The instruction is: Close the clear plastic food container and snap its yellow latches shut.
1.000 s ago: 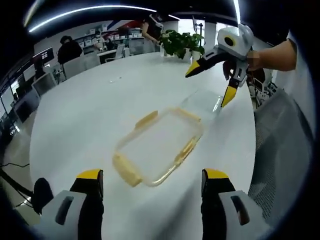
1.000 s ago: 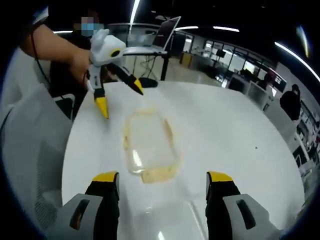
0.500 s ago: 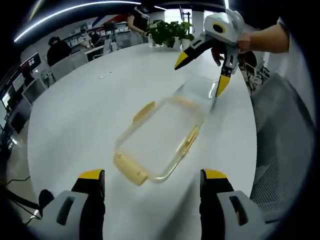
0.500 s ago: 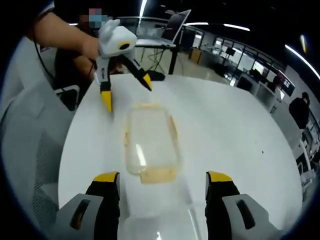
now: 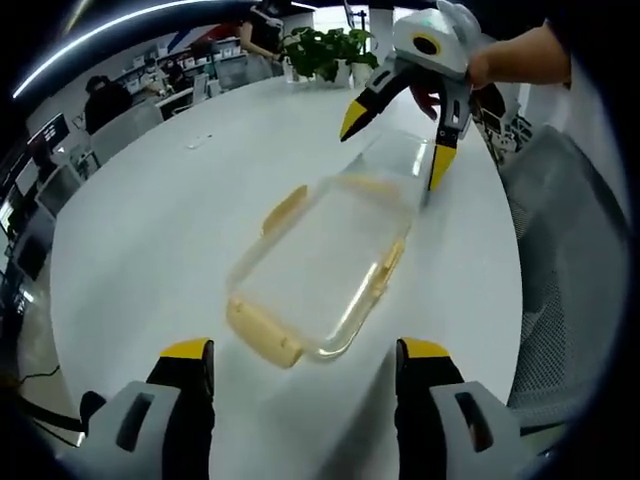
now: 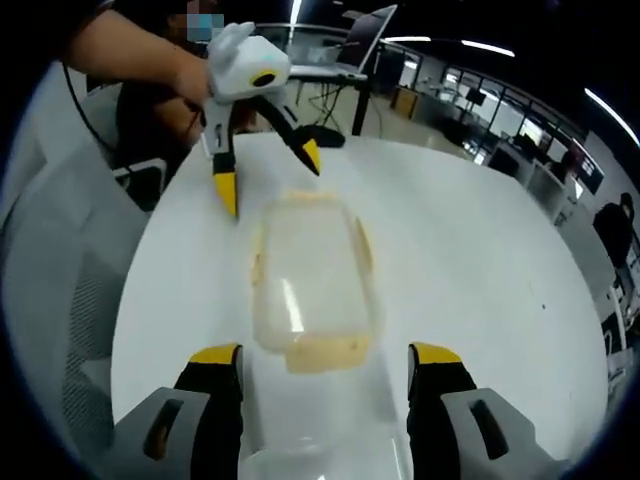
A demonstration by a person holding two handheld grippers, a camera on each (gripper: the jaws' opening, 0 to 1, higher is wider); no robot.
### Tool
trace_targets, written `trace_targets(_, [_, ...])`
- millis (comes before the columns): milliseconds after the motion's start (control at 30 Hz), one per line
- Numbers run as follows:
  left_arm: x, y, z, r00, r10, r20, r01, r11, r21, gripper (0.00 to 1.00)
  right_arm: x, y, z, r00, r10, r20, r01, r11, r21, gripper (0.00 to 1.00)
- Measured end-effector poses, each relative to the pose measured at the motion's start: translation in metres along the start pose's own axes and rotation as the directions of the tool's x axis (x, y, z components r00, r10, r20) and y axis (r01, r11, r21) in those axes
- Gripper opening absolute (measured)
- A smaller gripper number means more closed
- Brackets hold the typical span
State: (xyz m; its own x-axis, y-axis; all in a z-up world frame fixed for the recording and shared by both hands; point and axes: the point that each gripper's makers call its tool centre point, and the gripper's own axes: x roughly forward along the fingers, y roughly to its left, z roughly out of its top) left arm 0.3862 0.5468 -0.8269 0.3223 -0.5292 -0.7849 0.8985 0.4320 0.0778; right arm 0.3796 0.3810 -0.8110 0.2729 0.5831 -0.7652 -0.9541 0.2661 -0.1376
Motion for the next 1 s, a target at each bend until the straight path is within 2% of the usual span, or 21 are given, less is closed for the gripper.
trace_targets(600, [0.007,0.012,-0.004,0.996,-0.042,-0.08,0.05,0.994,0.099,0.72,0.019,0.0,-0.004,0.996,0.042,-0.073,-0.048,0.996,-0.08,0.65])
trace_targets(667, [0.008,0.013,-0.007,0.992,-0.048,-0.117,0.065,0.987,0.145,0.72,0.022,0.0,-0.005,0.995,0.05,-0.082,-0.057,0.995,-0.077,0.65])
trace_targets(867, [0.012,0.015,-0.001,0.99,-0.063,-0.127,0.084,0.981,0.173,0.71,0.028,0.0,-0.007,0.992,0.07,-0.106,-0.078,0.994,-0.074,0.66])
trace_targets(967, [0.014,0.014,-0.005,0.984,-0.079,-0.158,0.112,0.971,0.212,0.7,0.03,0.001,-0.01,0.99,0.076,-0.121,-0.086,0.993,-0.077,0.66])
trace_targets(1000, [0.015,0.013,-0.001,0.986,-0.088,-0.139,0.115,0.973,0.198,0.69,0.031,0.001,-0.011,0.989,0.08,-0.126,-0.09,0.993,-0.076,0.66])
